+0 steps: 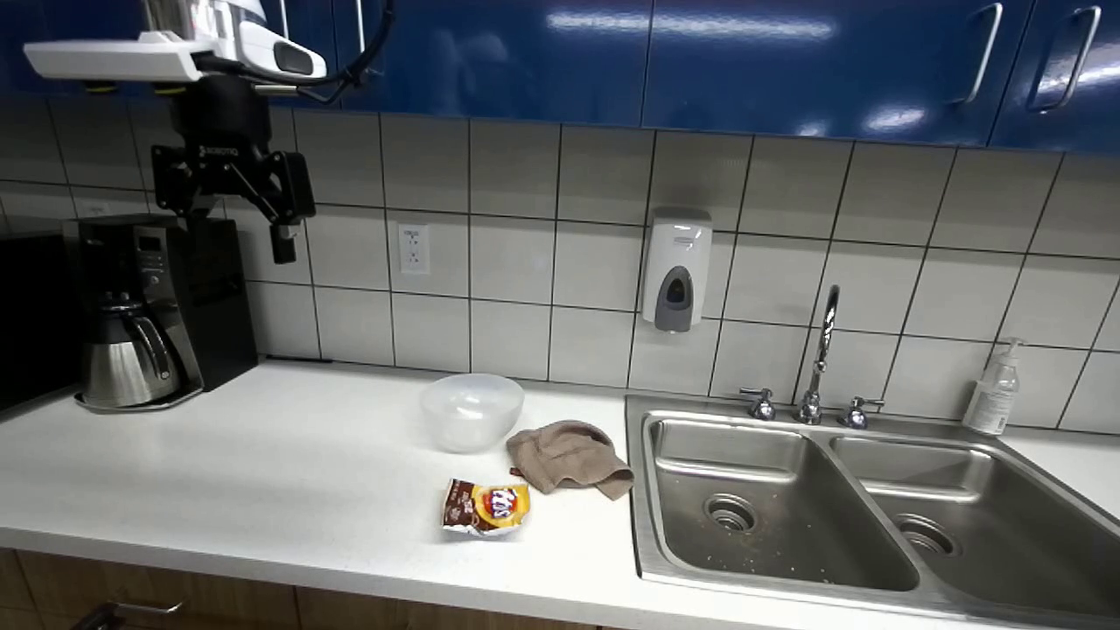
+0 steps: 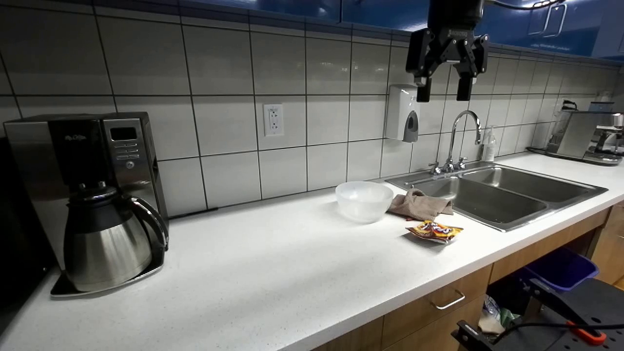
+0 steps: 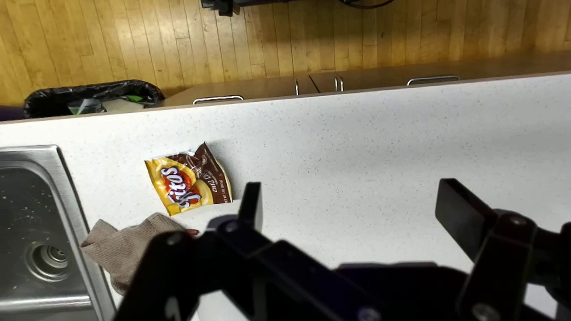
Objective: Put the packet in the bowl
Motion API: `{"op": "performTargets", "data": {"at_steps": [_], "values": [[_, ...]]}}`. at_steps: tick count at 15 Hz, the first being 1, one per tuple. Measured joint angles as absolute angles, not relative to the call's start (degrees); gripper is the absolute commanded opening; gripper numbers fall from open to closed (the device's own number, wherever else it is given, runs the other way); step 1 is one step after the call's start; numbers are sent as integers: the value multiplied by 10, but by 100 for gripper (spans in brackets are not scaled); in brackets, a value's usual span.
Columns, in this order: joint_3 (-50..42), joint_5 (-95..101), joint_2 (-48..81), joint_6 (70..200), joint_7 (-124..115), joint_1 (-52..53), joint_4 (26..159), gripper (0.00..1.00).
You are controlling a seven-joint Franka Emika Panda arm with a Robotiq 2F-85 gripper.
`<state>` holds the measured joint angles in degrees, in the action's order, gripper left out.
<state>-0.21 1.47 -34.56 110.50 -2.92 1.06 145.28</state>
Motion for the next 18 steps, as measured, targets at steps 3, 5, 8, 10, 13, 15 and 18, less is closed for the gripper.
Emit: {"op": "performTargets", "data": {"at_steps": [3,5,8,10,13,15,18], "values": [[4,32,-346,1146,-70,-1,1467,100],[11,52,-346,1182,-103,-16,1485,100],[14,78,-343,1224,-142,-38,1513,100],[14,94,-339,1252,-163,-54,1531,100],[14,114,-322,1298,-190,-82,1553,100],[14,125,-307,1336,-204,-103,1565,100],[13,144,-272,1404,-221,-138,1580,100]]}}
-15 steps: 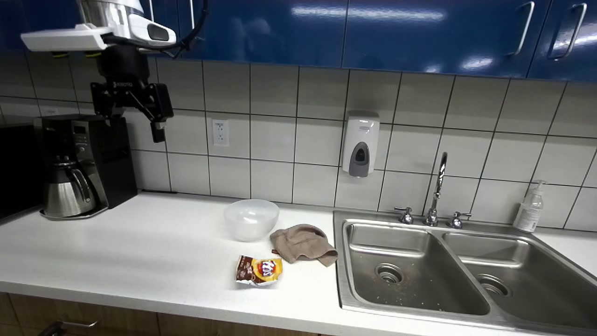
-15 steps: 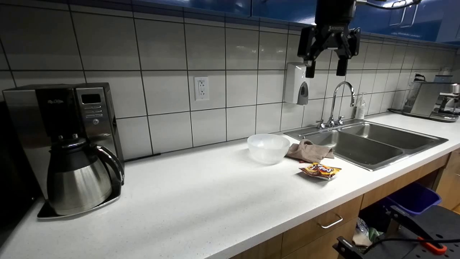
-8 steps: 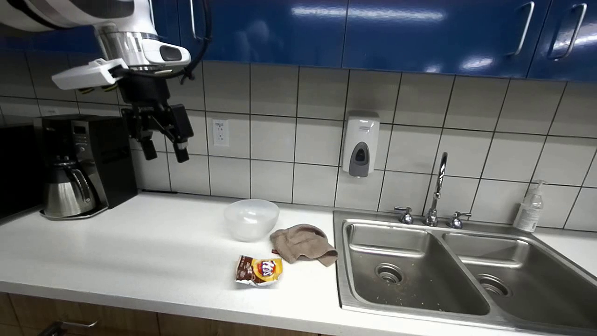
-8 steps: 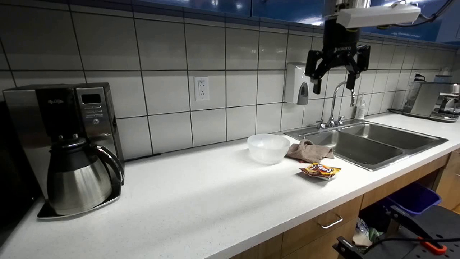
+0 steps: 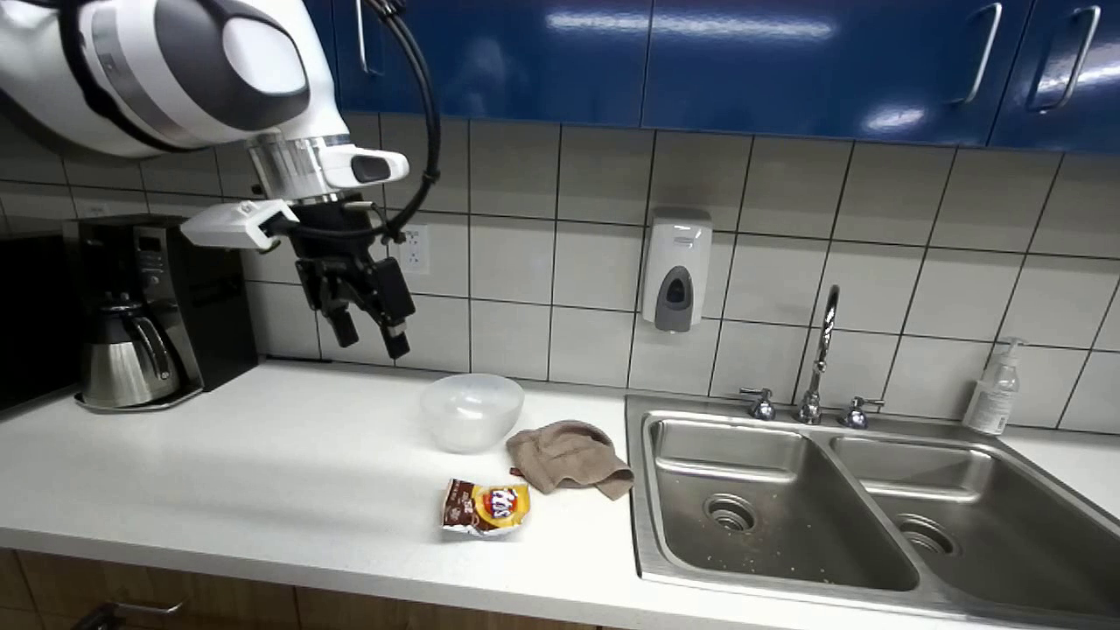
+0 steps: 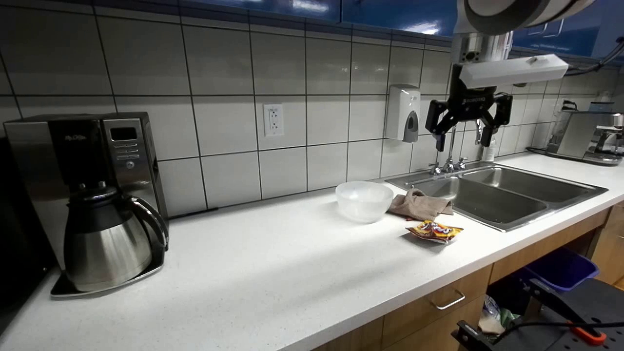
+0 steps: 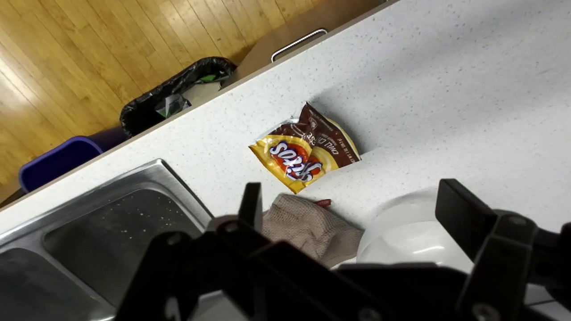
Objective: Put the packet in the bowl
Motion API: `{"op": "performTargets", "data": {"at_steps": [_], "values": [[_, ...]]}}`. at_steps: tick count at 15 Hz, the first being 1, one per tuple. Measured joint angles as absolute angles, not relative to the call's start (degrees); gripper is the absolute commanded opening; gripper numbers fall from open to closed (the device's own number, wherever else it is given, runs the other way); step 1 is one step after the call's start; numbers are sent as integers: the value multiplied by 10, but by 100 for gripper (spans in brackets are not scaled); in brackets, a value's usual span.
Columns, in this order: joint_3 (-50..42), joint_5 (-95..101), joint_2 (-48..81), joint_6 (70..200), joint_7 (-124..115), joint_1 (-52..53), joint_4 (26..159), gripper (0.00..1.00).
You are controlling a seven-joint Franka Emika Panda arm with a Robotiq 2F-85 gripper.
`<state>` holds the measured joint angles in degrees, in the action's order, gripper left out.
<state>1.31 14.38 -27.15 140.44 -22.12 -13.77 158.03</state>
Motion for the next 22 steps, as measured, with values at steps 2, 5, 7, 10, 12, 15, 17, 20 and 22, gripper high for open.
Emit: {"op": "performTargets", "data": {"at_steps": [2,5,7,10,12,15,17,20,22], "values": [[12,153,-240,1450,-227,-159,1585,100],[9,169,-183,1522,-239,-187,1586,100],[8,184,-144,1567,-251,-200,1584,100],[8,217,-82,1618,-282,-213,1570,100],[2,249,-43,1637,-310,-214,1552,100],[-7,297,15,1655,-355,-214,1516,100],[-9,322,53,1660,-381,-214,1491,100],[-19,351,110,1663,-414,-209,1453,100],[-30,367,142,1663,-432,-203,1430,100]]}}
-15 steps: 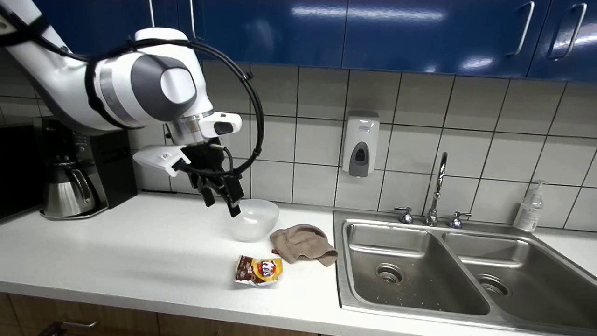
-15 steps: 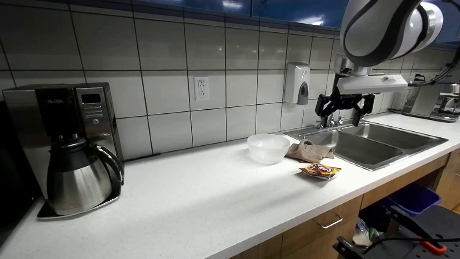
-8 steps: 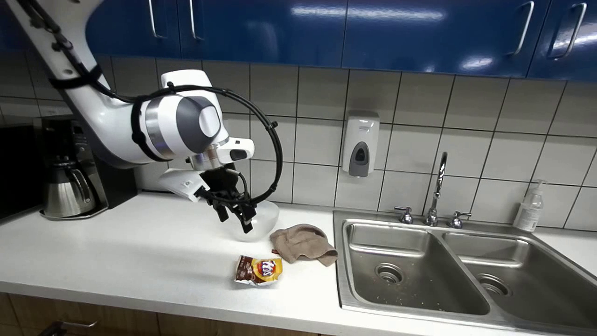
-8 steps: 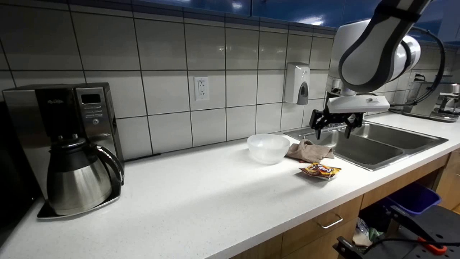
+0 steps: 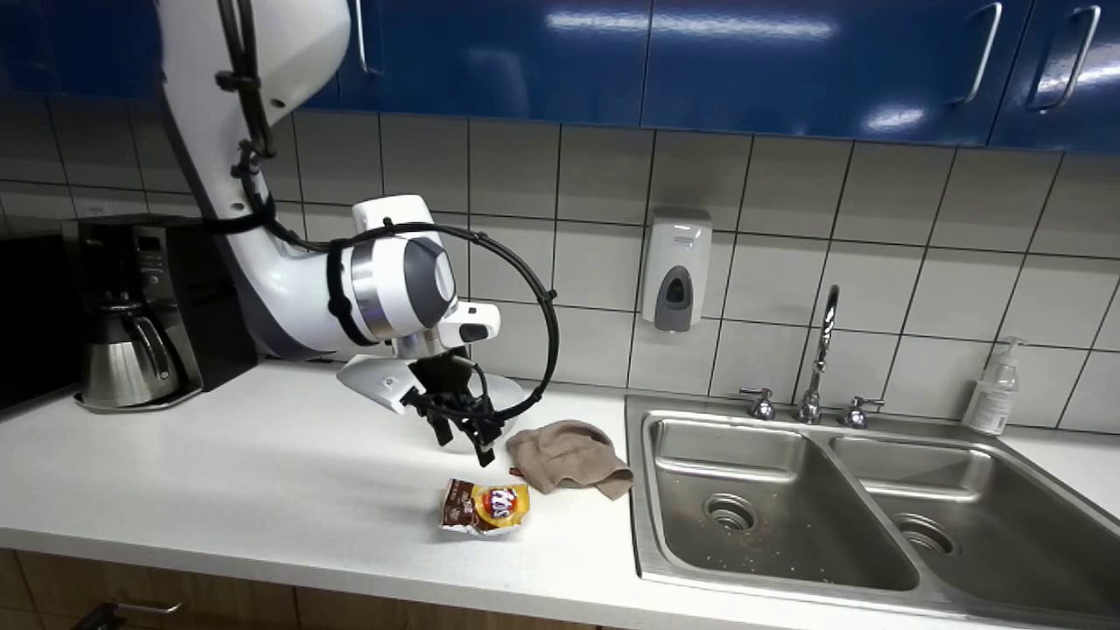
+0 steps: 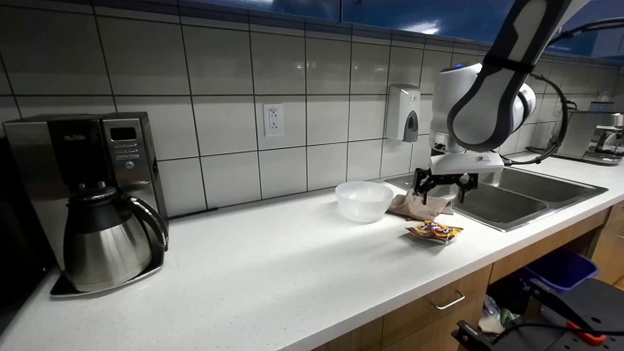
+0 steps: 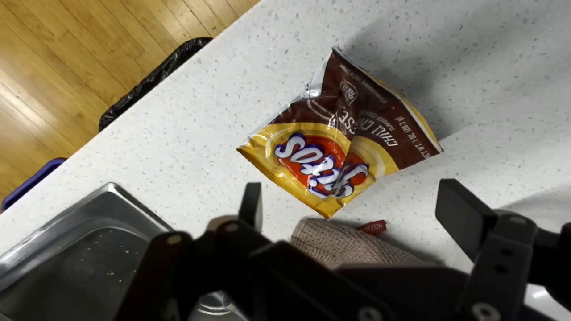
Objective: Put the packet in the bowl
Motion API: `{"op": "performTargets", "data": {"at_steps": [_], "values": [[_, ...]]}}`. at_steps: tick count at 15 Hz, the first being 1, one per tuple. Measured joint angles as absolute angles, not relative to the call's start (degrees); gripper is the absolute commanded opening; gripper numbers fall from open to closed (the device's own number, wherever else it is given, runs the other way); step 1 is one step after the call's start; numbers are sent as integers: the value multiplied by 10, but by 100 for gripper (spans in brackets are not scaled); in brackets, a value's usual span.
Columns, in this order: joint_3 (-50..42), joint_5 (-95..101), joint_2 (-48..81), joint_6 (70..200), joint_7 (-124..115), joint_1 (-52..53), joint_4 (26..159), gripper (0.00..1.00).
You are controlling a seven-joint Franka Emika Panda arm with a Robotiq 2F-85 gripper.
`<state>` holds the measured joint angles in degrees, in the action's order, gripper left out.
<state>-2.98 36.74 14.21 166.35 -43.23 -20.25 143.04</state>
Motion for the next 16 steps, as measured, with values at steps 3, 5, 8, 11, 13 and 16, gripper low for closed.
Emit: {"op": "performTargets", "data": {"at_steps": [3,5,8,11,13,16], "values": [[-45,378,184,1664,-450,-191,1402,100],[-55,379,206,1665,-459,-181,1386,100],[-73,379,234,1672,-479,-162,1369,100],[-94,379,256,1685,-502,-137,1358,100],[-109,379,268,1693,-517,-118,1353,100],[-129,379,282,1703,-536,-89,1349,100]]}}
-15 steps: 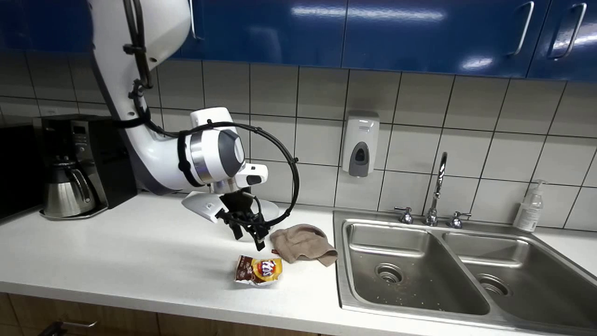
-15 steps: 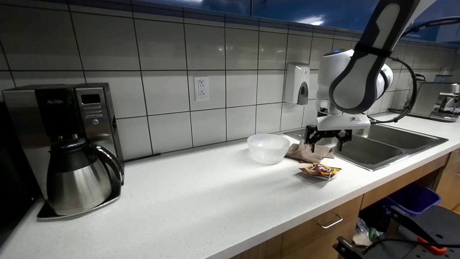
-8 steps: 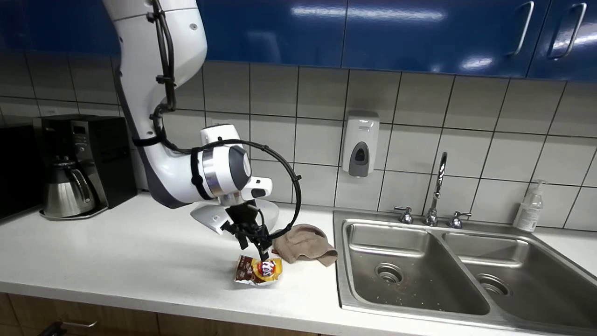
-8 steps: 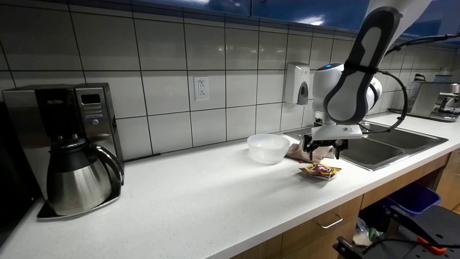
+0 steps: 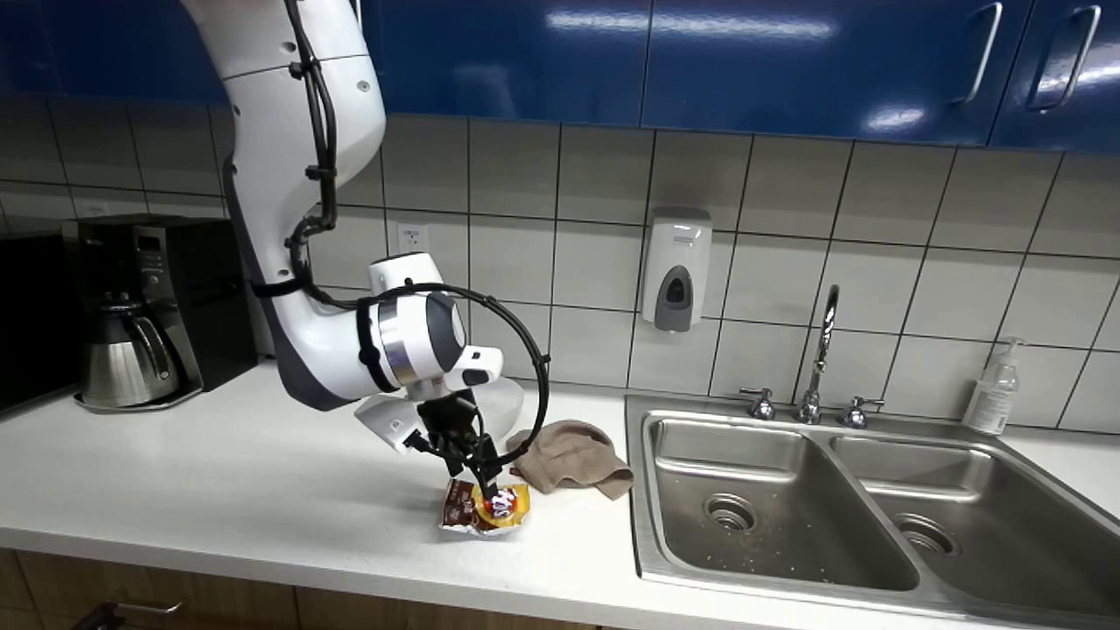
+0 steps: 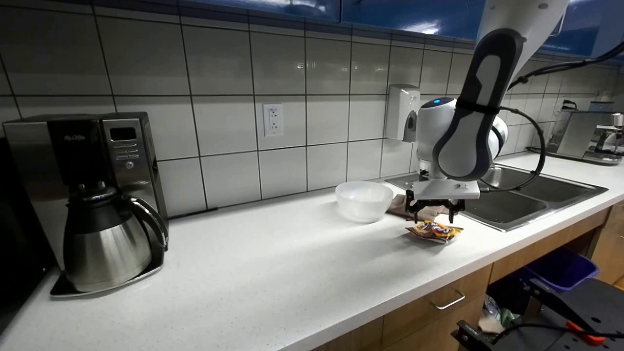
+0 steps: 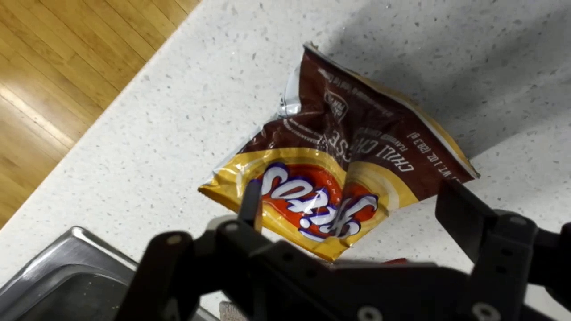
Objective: Put the packet in the bowl
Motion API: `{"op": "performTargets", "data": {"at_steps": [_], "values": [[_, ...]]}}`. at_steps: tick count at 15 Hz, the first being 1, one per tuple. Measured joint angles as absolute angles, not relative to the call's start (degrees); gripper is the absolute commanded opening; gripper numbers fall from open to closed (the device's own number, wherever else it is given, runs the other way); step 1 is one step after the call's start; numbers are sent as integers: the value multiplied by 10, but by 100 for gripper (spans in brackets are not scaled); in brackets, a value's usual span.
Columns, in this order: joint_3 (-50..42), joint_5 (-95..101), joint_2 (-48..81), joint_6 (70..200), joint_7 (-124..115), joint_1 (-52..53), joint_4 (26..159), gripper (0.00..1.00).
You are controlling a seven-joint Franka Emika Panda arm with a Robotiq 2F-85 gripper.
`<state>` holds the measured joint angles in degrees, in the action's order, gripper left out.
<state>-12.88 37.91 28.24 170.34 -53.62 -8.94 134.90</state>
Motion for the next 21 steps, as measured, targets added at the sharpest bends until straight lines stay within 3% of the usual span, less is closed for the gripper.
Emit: {"op": "performTargets", "data": {"at_steps": [10,11,12,21], "values": [[-174,379,319,1722,-563,-32,1344,100],[-176,379,321,1724,-564,-30,1344,75],[-179,378,322,1725,-564,-29,1344,74],[-195,378,333,1747,-586,-20,1344,3]]}}
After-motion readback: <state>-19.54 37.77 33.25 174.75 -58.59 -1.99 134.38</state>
